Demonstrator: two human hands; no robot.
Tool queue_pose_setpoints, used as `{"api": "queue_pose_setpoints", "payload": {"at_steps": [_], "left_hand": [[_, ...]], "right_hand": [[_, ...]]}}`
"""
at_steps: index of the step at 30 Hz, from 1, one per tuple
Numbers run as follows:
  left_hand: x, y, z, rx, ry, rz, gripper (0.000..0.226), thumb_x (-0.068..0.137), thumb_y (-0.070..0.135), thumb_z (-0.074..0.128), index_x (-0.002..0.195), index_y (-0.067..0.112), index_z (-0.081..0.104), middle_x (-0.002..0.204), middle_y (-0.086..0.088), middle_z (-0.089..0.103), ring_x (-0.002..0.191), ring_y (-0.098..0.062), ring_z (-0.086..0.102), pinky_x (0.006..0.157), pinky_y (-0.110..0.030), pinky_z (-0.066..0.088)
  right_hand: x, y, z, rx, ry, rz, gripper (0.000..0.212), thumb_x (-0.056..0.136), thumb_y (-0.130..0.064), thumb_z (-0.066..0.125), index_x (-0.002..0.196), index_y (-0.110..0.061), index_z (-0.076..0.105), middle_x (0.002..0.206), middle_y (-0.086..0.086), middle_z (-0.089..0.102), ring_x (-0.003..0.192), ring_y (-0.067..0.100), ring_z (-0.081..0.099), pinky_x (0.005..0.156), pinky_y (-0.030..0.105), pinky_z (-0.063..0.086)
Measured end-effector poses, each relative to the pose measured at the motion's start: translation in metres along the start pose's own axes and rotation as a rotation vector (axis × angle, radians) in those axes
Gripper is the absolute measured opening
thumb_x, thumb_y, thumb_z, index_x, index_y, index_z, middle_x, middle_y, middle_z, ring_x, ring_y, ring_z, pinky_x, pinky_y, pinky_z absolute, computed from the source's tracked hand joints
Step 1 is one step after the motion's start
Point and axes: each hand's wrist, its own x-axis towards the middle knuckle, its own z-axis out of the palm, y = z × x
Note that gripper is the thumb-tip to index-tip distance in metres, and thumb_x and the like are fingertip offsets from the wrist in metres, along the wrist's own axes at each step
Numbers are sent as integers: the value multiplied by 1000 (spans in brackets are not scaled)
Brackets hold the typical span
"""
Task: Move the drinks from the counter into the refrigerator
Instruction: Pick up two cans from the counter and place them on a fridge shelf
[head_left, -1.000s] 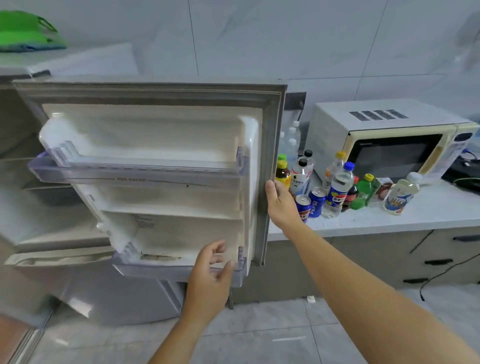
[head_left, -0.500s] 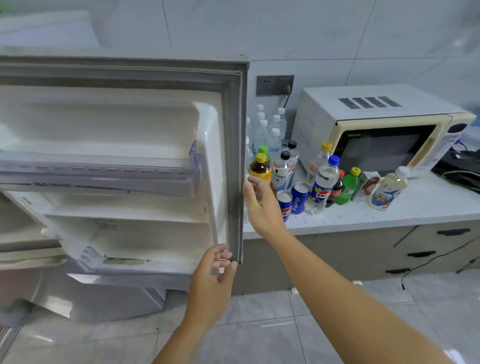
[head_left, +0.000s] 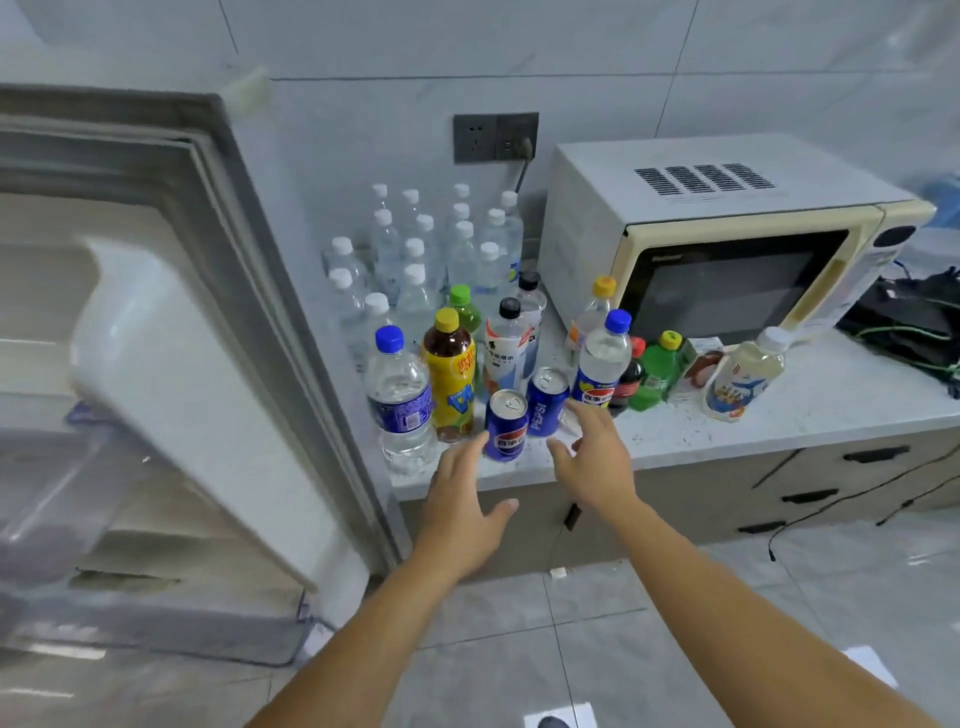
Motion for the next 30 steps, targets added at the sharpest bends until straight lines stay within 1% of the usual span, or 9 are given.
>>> {"api": "queue_pose_setpoints", "payload": {"at_steps": [3,7,11,15,18,20,25,27,30], "left_hand": [[47,19,20,172,-1,28,93,80,33,79,152,30,20,152,4,25,137,-20,33,107,-37,40],[101,27,43,325,-14,-13,98,79,27,79,155,24,18,154,-3,22,142,-26,29,109,-43,40],[130,22,59,381,-10,-91,100,78,25,80,155,25,16,154,-4,25,141,-26,32,108,-41,38],[144,14,67,357,7,-158,94,79,27,79,154,26,21,146,-5,41,133,-26,44,101,-40,44],[144,8,71,272,80,-179,79,76,27,81,143,19,38,139,-4,47,126,-25,51,95,-37,48],[138,5,74,230,147,-205,69,74,28,84,130,17,46,129,-2,54,116,-24,55,84,-31,46],[105,0,71,42,305,-346,69,67,34,88,123,27,48,118,6,60,105,-19,59,79,-26,45],[81,-2,68,-33,340,-381,68,66,37,88,121,31,48,112,13,57,103,-14,58,77,-22,44],[35,-5,61,-127,360,-427,69,65,45,88,119,40,46,112,16,57,99,-7,59,72,-12,47]], "right_hand": [[46,8,-7,-201,-149,-114,74,83,-20,70,148,-23,35,155,3,31,121,32,55,82,42,52],[100,9,-4,-400,-318,-200,86,79,-12,70,150,-29,25,161,7,17,113,39,61,74,43,55],[120,10,6,-534,-437,-252,91,79,-5,70,151,-26,18,153,15,23,114,39,59,69,39,46],[126,12,12,-569,-437,-266,77,83,-7,68,145,-21,26,140,17,34,103,37,63,73,39,49],[124,16,16,-550,-405,-273,71,84,-17,72,142,-16,29,136,16,36,99,35,63,65,36,44],[121,23,18,-522,-394,-289,68,83,-28,74,135,-13,34,132,13,39,98,33,63,61,35,42],[112,41,17,-452,-356,-411,60,76,-41,75,118,-18,40,119,7,55,89,31,65,58,35,47],[103,49,17,-314,-307,-431,58,73,-42,76,116,-18,45,113,5,60,85,30,65,57,34,47],[80,56,18,-17,-290,-335,62,67,-43,84,115,-22,52,106,0,64,88,24,63,66,35,53]]}}
